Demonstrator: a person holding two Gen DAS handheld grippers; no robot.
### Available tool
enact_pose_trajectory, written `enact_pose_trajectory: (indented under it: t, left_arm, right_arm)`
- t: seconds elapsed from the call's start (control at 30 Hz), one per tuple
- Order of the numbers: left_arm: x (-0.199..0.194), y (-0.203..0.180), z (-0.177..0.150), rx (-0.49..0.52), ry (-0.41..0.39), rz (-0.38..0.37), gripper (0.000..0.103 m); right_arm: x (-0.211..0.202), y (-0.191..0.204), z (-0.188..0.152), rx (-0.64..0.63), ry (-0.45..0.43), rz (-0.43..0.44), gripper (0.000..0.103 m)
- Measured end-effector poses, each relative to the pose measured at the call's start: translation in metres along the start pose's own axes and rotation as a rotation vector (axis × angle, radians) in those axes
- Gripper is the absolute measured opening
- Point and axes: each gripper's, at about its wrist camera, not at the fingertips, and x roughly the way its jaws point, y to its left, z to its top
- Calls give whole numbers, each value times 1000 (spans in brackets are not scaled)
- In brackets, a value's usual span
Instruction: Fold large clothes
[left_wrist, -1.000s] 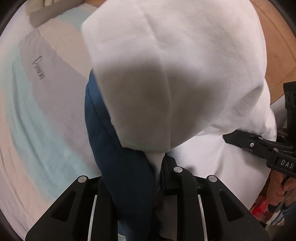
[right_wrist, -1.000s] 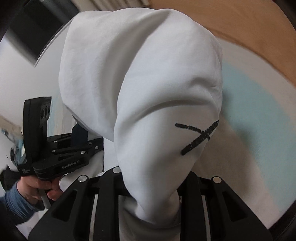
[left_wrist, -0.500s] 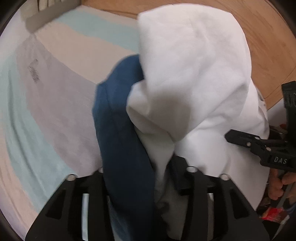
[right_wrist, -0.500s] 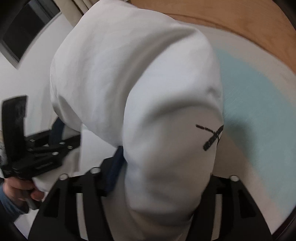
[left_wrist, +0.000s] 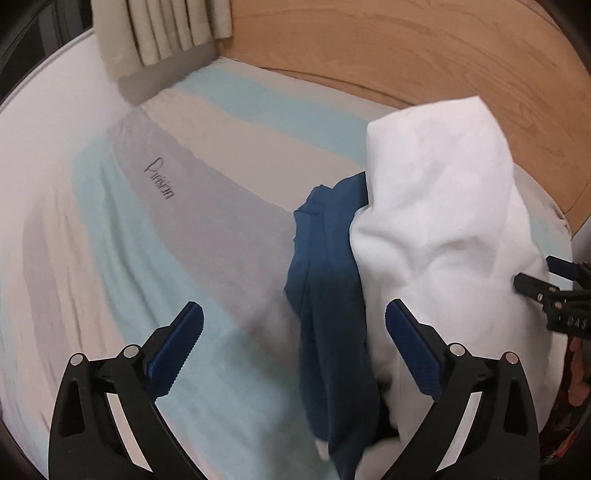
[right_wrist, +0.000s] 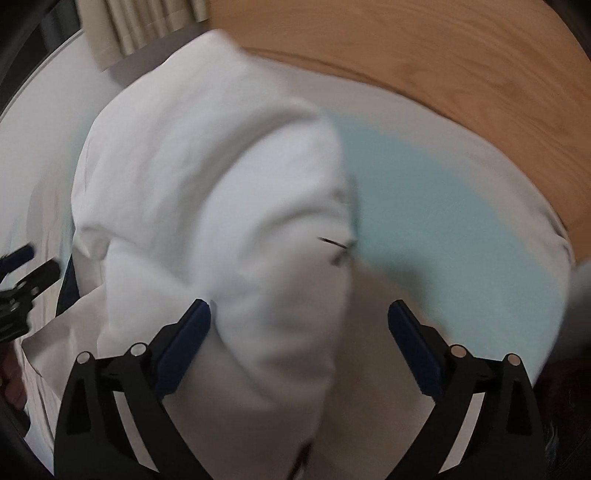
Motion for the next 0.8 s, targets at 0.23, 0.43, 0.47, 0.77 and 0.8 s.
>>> enact_pose_trajectory:
  t: [0.23,0.43,0.47,0.77,0.8]
  left_arm:
    - [-42,30,-27,-42,-66,-41,97]
    - [-93,37,-66,-31,-116,-50,97]
    - [-102,38,-75,-27,-128,-51,97]
    - [-202,39,-167,-27,-209,-50,97]
    - [-208,43,-175,-27,-215,-51,97]
  right_arm:
    - [-76,-27,-35,60,-129,-30,96]
    - [-155,75,-79,59,-269,-22,96]
    - [-169,80,-93,60,-288,-36,96]
    - [-243,183,-149,89,-373,-158,96]
    - [-253,189,-163,97,-371,-164,96]
